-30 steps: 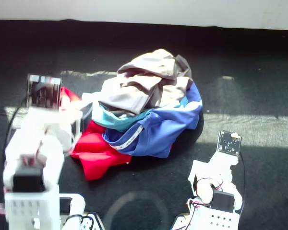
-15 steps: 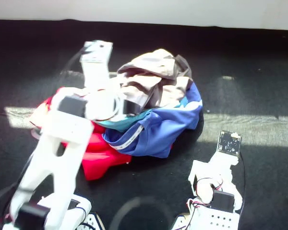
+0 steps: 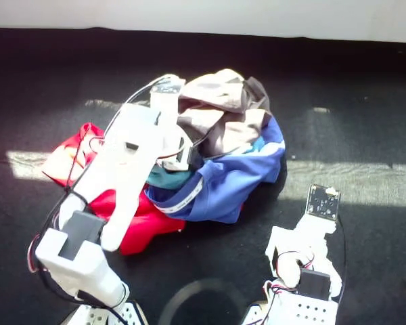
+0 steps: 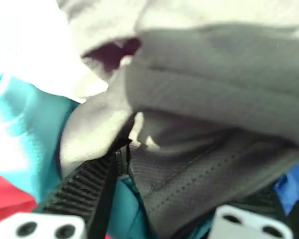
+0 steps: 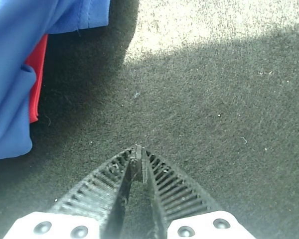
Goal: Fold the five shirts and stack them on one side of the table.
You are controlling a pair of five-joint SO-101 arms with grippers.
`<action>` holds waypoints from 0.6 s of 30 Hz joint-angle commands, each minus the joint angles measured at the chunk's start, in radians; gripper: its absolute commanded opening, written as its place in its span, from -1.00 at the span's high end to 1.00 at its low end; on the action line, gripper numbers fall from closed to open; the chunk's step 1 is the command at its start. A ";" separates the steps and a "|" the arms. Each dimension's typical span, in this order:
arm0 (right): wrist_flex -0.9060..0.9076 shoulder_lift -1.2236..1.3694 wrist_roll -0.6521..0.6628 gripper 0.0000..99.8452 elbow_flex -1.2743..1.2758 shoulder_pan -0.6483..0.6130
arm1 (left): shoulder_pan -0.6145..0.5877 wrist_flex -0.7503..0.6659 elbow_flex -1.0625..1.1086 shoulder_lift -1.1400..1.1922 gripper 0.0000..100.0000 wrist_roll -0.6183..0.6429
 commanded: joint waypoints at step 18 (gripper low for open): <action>-0.015 -0.002 -0.006 0.99 0.130 -0.005 | -0.834 0.141 -0.211 -0.283 0.98 -0.270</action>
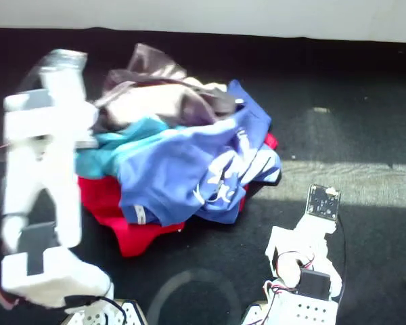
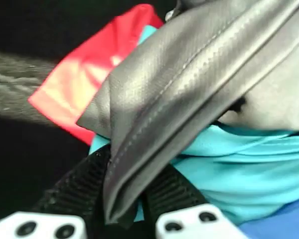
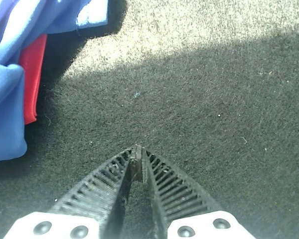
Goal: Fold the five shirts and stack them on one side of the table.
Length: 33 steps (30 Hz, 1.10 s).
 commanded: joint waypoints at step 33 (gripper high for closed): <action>-0.015 -0.002 -0.003 0.99 0.130 -0.005 | -0.920 -0.667 0.012 -0.173 0.65 -0.290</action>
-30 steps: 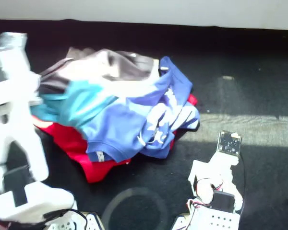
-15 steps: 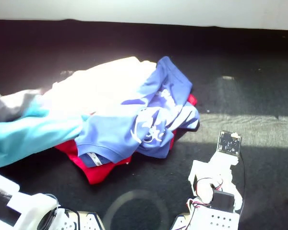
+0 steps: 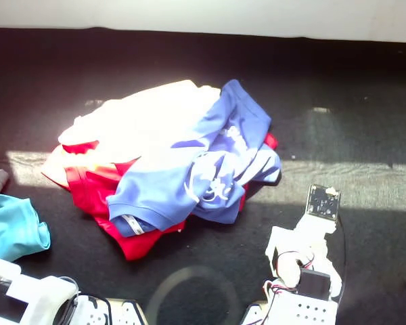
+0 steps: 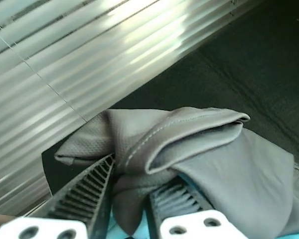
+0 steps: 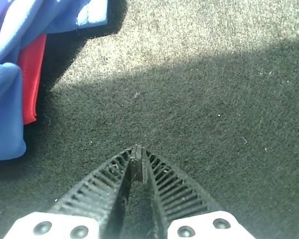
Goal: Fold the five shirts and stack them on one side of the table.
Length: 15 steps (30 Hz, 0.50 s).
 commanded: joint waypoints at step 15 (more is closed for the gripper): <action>-0.093 -0.002 -0.005 0.99 0.130 -0.007 | 0.285 0.235 -0.036 -0.188 0.39 0.106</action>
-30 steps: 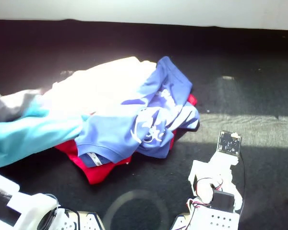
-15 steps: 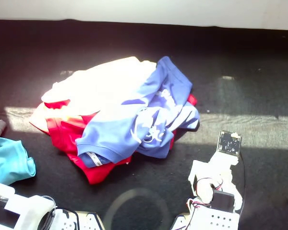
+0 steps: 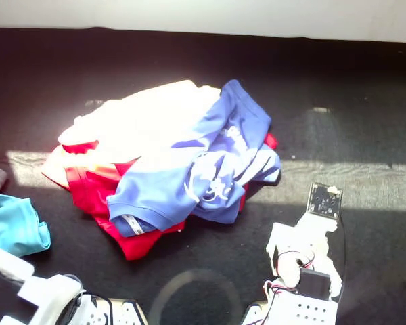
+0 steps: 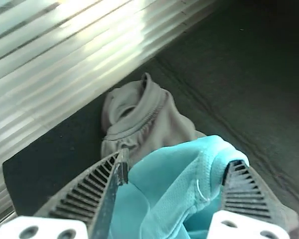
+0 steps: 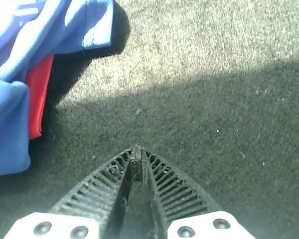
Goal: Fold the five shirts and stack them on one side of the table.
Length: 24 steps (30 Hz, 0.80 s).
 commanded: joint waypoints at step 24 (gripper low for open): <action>-0.234 -0.002 0.362 0.98 0.058 -0.013 | 1.070 0.697 0.120 0.070 0.41 0.040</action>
